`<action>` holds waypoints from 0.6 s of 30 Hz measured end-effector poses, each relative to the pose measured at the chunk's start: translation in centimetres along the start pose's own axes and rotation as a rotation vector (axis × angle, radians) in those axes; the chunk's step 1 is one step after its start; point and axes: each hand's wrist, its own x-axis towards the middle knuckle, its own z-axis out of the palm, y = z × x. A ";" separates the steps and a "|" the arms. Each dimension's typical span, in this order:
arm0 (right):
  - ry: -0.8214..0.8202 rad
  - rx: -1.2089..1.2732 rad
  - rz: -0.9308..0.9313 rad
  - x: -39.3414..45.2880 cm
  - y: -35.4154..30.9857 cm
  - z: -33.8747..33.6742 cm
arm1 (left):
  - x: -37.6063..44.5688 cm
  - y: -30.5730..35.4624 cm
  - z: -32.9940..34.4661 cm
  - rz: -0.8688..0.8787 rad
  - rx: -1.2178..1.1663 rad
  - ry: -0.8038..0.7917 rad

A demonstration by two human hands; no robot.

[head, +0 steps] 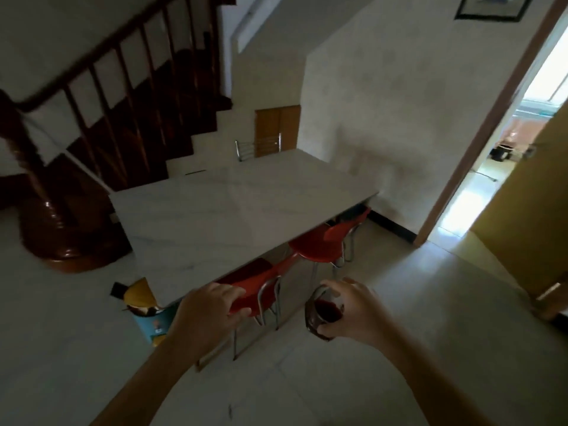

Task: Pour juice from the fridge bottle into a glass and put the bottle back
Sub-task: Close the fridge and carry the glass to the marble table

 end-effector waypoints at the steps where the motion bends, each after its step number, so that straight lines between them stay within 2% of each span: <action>1: -0.020 -0.009 -0.034 2.6 0.4 -0.5 | 1.6 -0.7 0.2 -0.046 -0.004 -0.009; 9: -0.110 -0.073 -0.261 22.3 1.1 -2.2 | 12.1 -6.1 1.6 -0.294 -0.043 0.051; 18: -0.248 -0.148 -0.395 42.6 -0.3 3.9 | 23.7 -15.2 6.5 -0.449 -0.120 0.050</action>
